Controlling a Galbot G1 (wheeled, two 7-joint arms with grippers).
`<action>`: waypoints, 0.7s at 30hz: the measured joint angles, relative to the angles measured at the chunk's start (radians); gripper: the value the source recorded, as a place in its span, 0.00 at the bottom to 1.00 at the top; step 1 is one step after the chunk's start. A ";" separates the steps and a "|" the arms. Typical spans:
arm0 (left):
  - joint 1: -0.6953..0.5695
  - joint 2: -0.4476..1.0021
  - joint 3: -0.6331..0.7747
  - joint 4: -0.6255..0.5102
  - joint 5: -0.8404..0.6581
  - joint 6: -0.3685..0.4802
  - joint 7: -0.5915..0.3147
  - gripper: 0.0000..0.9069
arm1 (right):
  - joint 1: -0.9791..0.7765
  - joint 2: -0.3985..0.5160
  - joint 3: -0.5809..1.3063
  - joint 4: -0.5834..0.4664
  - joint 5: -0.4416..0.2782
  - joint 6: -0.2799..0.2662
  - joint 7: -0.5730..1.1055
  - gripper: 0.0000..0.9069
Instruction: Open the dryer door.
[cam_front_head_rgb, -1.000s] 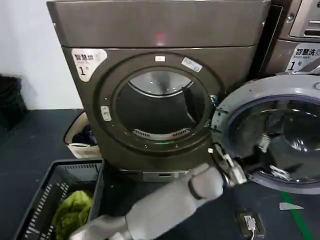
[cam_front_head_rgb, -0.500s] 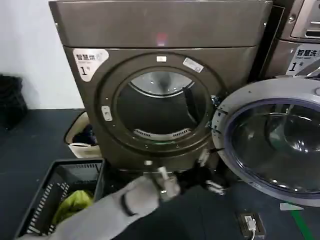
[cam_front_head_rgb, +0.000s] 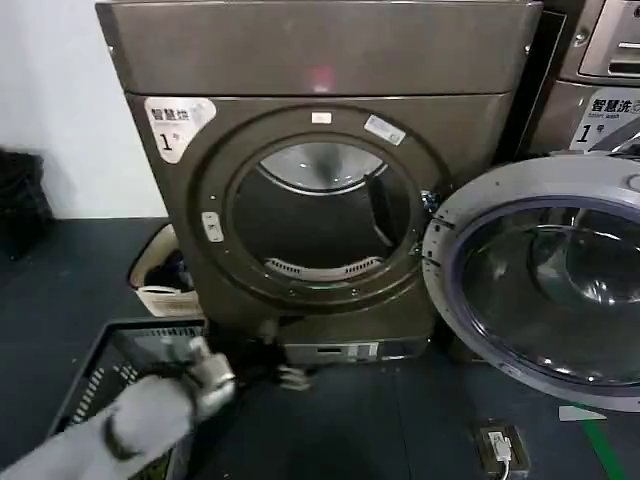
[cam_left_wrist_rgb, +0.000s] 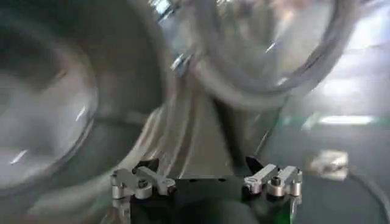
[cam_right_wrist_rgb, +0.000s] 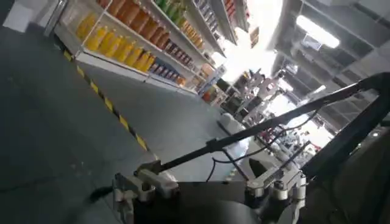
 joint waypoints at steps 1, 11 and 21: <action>0.029 0.018 -0.032 -0.005 -0.021 0.023 -0.010 1.00 | 0.003 0.003 -0.001 0.003 0.000 0.000 -0.003 1.00; 0.263 0.116 -0.337 -0.021 -0.386 0.357 -0.238 1.00 | 0.043 0.013 -0.008 0.008 0.005 -0.011 -0.010 1.00; 0.451 0.189 -0.555 0.006 -0.892 0.465 -0.625 1.00 | 0.073 0.012 -0.025 0.009 0.000 -0.016 -0.010 1.00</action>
